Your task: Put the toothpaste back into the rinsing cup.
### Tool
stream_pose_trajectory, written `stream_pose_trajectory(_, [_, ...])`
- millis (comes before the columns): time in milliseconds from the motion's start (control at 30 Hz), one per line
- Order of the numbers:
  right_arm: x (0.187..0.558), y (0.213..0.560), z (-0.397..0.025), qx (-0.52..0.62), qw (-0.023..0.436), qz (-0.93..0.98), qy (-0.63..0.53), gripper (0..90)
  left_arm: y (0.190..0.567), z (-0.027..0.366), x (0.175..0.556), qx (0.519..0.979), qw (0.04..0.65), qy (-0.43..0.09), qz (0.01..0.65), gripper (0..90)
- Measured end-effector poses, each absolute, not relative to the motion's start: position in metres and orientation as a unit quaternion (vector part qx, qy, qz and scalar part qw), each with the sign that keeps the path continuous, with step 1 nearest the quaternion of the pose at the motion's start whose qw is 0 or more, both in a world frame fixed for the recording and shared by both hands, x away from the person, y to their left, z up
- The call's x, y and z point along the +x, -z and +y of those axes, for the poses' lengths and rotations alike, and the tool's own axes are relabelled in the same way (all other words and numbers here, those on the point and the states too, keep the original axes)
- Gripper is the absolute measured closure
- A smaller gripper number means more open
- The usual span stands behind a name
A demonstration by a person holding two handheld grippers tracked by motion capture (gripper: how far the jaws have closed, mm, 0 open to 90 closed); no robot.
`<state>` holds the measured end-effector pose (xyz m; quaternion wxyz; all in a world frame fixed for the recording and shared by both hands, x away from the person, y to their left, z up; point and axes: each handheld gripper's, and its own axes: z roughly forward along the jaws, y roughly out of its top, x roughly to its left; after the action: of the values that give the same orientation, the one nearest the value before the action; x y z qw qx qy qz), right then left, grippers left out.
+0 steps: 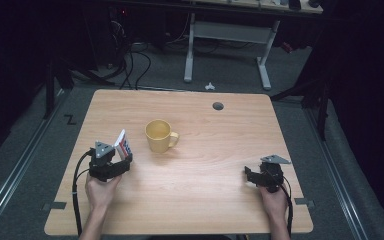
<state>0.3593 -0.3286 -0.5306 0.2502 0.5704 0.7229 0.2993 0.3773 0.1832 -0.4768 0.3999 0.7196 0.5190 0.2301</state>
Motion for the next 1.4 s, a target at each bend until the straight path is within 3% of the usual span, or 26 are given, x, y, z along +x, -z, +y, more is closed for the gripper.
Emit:
stream_pose_trajectory(700, [0.359,0.531,-0.329,0.57,0.25,0.723,-0.299,24.6,0.474,0.176,0.393,0.71,0.404,-0.244,0.523,44.0])
stream_pose_trajectory(1133, [0.359,0.531,-0.329,0.571,0.251,0.723,-0.299,24.6,0.476,0.176,0.397,0.703,0.413,-0.251,0.521,59.1])
stream_pose_trajectory(1400, [0.359,0.531,-0.329,0.571,0.25,0.723,-0.299,24.6,0.476,0.175,0.397,0.703,0.413,-0.255,0.52,62.5])
